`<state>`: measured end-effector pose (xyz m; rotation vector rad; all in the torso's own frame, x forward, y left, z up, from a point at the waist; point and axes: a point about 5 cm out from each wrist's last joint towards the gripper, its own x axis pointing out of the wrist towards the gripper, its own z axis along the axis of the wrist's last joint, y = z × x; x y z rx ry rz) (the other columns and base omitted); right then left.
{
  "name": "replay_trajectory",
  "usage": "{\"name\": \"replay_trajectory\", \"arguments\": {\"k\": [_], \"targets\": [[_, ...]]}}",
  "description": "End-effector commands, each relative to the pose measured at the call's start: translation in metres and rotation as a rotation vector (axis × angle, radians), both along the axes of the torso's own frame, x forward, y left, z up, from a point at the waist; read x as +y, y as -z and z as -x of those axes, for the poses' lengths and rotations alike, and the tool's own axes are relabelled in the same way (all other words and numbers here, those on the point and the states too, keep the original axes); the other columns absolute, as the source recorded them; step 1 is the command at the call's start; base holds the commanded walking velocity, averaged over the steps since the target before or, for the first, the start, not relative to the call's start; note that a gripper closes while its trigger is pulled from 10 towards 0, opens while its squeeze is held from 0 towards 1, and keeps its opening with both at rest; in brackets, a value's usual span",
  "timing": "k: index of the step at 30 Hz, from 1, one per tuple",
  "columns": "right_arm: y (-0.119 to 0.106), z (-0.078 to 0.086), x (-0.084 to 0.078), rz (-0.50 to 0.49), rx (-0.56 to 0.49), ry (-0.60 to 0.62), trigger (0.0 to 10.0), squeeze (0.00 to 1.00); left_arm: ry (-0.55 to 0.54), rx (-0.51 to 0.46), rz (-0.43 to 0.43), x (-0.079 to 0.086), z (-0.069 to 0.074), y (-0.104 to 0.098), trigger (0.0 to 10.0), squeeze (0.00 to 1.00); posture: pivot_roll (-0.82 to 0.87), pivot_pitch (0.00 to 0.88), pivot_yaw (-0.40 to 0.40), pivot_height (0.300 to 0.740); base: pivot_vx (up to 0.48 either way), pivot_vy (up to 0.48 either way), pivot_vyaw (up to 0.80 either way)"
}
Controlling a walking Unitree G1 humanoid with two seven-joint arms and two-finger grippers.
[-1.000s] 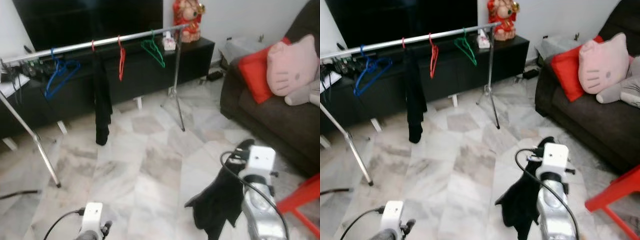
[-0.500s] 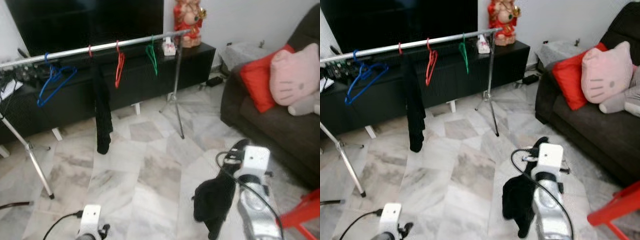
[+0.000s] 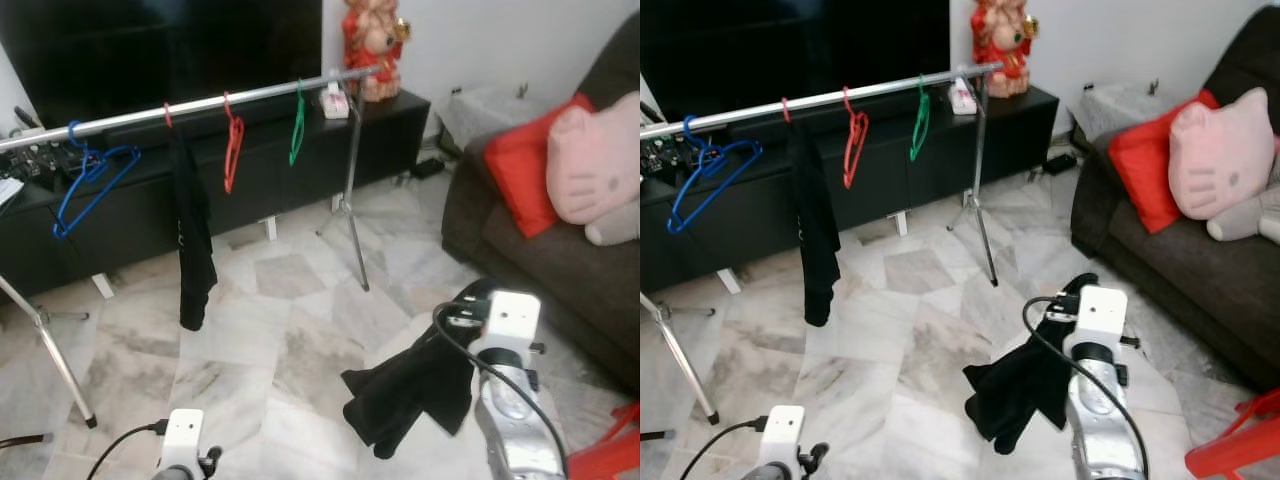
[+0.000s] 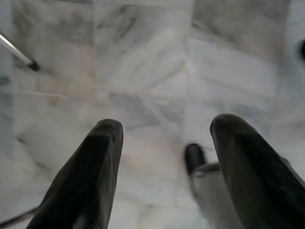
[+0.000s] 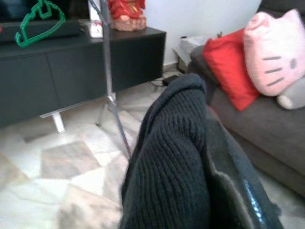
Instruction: Hang hanger
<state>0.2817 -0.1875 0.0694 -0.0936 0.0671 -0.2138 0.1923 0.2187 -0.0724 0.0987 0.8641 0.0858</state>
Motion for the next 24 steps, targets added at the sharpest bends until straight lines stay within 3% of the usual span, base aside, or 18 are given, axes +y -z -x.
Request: {"name": "replay_trajectory", "arguments": {"k": [1,4,24], "targets": [[-0.0079,-0.0011,-0.0102,0.011,-0.035,0.025,10.0,0.00,0.002,-0.003,0.017,-0.0053,-0.0026,-0.0001,10.0,0.00,-0.14,0.000,0.000,0.727,0.334,0.000,-0.80],[-0.0083,-0.0017,-0.0105,0.012,-0.037,0.023,10.0,0.00,0.002,-0.002,0.017,-0.0055,-0.0025,0.0000,10.0,0.00,-0.14,0.000,-0.001,0.727,0.329,0.000,-0.80],[-0.0091,-0.0030,-0.0092,0.018,-0.045,0.021,10.0,0.00,0.002,0.005,0.015,-0.0042,-0.0008,0.0007,10.0,0.00,-0.14,0.000,0.001,0.727,0.330,0.000,0.00]]}}
